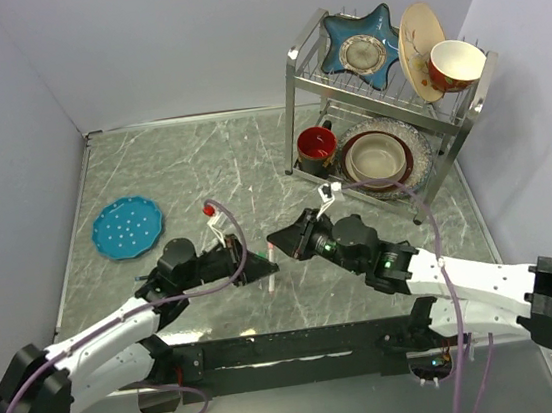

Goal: Insert the pens into the pen caps

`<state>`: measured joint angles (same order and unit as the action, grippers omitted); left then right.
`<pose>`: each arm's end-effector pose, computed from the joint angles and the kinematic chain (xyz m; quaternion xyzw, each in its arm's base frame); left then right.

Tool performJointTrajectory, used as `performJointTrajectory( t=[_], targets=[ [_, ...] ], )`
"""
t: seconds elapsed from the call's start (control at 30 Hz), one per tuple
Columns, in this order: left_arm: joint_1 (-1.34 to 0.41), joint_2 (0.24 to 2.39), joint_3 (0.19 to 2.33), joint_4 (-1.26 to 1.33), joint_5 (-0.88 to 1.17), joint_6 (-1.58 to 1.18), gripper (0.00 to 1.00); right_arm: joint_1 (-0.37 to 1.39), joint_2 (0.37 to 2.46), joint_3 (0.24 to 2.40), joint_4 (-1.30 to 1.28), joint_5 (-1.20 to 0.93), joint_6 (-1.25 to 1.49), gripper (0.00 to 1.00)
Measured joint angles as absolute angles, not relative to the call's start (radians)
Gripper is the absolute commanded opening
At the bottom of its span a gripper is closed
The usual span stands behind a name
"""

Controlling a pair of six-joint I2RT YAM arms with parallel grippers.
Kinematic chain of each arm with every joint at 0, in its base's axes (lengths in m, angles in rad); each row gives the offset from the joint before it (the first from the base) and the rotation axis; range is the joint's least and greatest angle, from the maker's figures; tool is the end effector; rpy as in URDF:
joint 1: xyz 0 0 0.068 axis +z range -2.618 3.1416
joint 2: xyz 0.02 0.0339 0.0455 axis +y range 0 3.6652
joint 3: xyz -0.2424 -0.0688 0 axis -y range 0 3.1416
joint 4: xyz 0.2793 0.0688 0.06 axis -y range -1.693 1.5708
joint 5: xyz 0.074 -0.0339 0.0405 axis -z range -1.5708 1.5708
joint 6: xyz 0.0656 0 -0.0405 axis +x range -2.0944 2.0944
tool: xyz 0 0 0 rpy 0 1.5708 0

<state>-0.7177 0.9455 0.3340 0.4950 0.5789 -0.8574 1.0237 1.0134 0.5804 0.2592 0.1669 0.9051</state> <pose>0.1793 -0.2041 0.1838 0.1393 0.7275 -0.6019 0.2984 0.1691 0.2566 0.2325 0.0083 0.7650 0.4902 0.4177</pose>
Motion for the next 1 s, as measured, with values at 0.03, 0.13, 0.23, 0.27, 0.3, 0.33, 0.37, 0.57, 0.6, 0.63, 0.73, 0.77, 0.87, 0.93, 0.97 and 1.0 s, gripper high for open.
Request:
performJointTrajectory(
  t=[0.03, 0.13, 0.23, 0.27, 0.3, 0.33, 0.37, 0.57, 0.6, 0.63, 0.73, 0.77, 0.87, 0.93, 0.97, 1.0],
  targets=[
    [-0.717, 0.927, 0.345, 0.486, 0.581, -0.857, 0.01, 1.024, 1.001, 0.580, 0.282, 0.158, 0.893, 0.18],
    [-0.717, 0.876, 0.380, 0.455, 0.586, -0.849, 0.01, 1.026, 0.970, 0.580, 0.342, 0.138, 0.869, 0.19],
    [-0.717, 0.836, 0.406, 0.424, 0.596, -0.833, 0.01, 1.040, 0.942, 0.580, 0.381, 0.129, 0.854, 0.21],
    [-0.717, 0.828, 0.412, 0.418, 0.601, -0.831, 0.01, 1.045, 0.936, 0.580, 0.392, 0.128, 0.850, 0.23],
    [-0.717, 0.819, 0.419, 0.413, 0.608, -0.828, 0.01, 1.052, 0.929, 0.581, 0.402, 0.126, 0.843, 0.23],
    [-0.717, 0.812, 0.426, 0.405, 0.615, -0.825, 0.01, 1.056, 0.924, 0.581, 0.407, 0.125, 0.839, 0.24],
    [-0.717, 0.807, 0.431, 0.397, 0.622, -0.823, 0.01, 1.060, 0.918, 0.581, 0.411, 0.123, 0.835, 0.27],
    [-0.717, 0.781, 0.476, 0.348, 0.632, -0.795, 0.01, 1.098, 0.897, 0.588, 0.396, 0.076, 0.807, 0.43],
    [-0.717, 0.774, 0.487, 0.339, 0.631, -0.789, 0.01, 1.106, 0.897, 0.590, 0.393, 0.065, 0.802, 0.45],
    [-0.717, 0.767, 0.498, 0.329, 0.630, -0.784, 0.01, 1.116, 0.893, 0.591, 0.387, 0.053, 0.794, 0.49],
    [-0.717, 0.744, 0.506, 0.305, 0.630, -0.770, 0.01, 1.128, 0.878, 0.603, 0.374, 0.036, 0.781, 0.56],
    [-0.717, 0.736, 0.506, 0.300, 0.630, -0.767, 0.01, 1.131, 0.872, 0.612, 0.369, 0.031, 0.773, 0.57],
    [-0.715, 0.703, 0.506, 0.285, 0.632, -0.752, 0.01, 1.135, 0.862, 0.640, 0.350, 0.011, 0.749, 0.63],
    [-0.715, 0.686, 0.506, 0.281, 0.638, -0.747, 0.01, 1.137, 0.859, 0.663, 0.334, -0.003, 0.730, 0.68],
    [-0.715, 0.680, 0.506, 0.282, 0.644, -0.745, 0.01, 1.137, 0.859, 0.677, 0.323, -0.010, 0.719, 0.69],
    [-0.715, 0.676, 0.506, 0.282, 0.656, -0.744, 0.01, 1.137, 0.859, 0.691, 0.311, -0.016, 0.709, 0.69]
  ],
)
